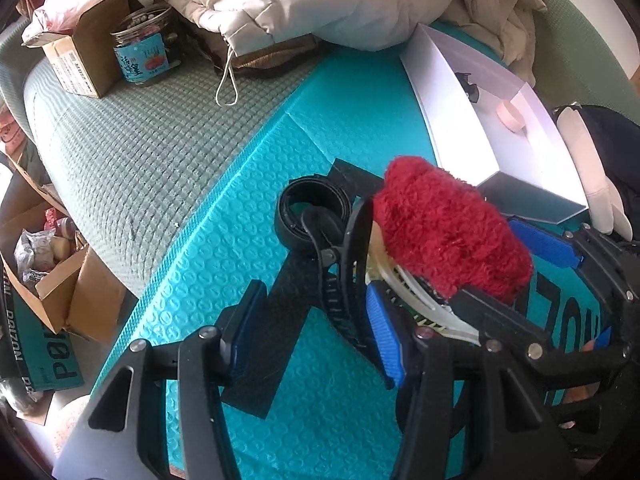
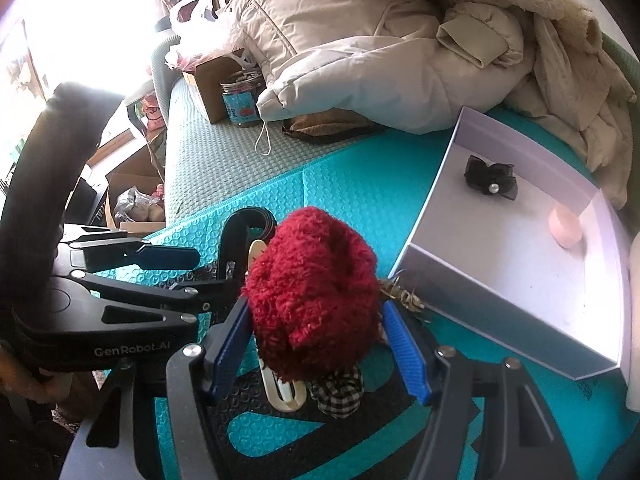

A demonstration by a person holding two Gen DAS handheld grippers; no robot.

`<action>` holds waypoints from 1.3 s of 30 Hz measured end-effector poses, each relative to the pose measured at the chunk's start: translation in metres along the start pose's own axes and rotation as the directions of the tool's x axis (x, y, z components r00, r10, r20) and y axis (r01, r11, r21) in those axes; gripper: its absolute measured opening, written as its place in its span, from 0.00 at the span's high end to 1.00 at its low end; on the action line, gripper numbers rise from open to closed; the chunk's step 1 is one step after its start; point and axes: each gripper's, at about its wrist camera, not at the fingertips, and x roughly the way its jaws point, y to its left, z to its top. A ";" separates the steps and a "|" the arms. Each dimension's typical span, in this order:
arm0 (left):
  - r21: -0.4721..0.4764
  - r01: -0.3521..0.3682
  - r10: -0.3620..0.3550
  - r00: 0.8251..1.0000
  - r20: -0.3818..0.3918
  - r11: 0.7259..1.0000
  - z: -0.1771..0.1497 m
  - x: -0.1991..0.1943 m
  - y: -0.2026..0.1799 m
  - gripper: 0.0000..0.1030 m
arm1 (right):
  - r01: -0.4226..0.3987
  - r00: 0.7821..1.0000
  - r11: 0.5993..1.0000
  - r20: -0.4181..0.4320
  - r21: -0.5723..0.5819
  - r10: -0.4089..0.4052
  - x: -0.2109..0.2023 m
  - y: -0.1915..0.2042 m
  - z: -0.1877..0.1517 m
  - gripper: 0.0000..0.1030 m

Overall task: Organize objects
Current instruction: 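Grasp the large black claw clip with left tool while right grasps red pom-pom, then lift the claw clip and pom-pom with both tools toward the white box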

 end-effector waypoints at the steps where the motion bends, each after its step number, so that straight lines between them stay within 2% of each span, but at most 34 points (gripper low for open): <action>1: 0.000 0.003 -0.003 1.000 0.000 1.000 0.000 0.001 0.000 0.51 | -0.002 1.000 1.000 0.000 0.001 0.002 0.000 0.000 0.000 0.36; 5: 0.006 0.008 -0.008 1.000 -0.007 1.000 -0.002 0.005 -0.003 0.56 | -0.002 1.000 1.000 0.004 -0.014 0.002 0.000 0.003 -0.001 0.46; 8: 0.010 0.043 -0.043 0.999 -0.013 0.999 -0.002 0.006 -0.005 0.74 | 0.004 1.000 0.999 0.005 -0.040 -0.004 -0.001 0.008 -0.001 0.58; 11: 0.014 0.047 -0.047 0.999 -0.009 0.999 -0.004 0.006 -0.007 0.77 | 0.017 1.000 0.998 0.025 -0.057 -0.015 -0.005 0.011 -0.002 0.68; 21: 0.001 0.033 -0.033 0.999 0.030 0.999 -0.008 -0.018 0.001 0.78 | -0.014 0.998 0.998 0.063 -0.053 0.018 -0.019 0.016 -0.001 0.74; 39: -0.014 -0.008 0.010 0.995 0.096 1.000 -0.024 -0.068 0.007 0.78 | -0.006 0.990 0.997 0.140 -0.081 0.018 -0.057 0.029 -0.008 0.76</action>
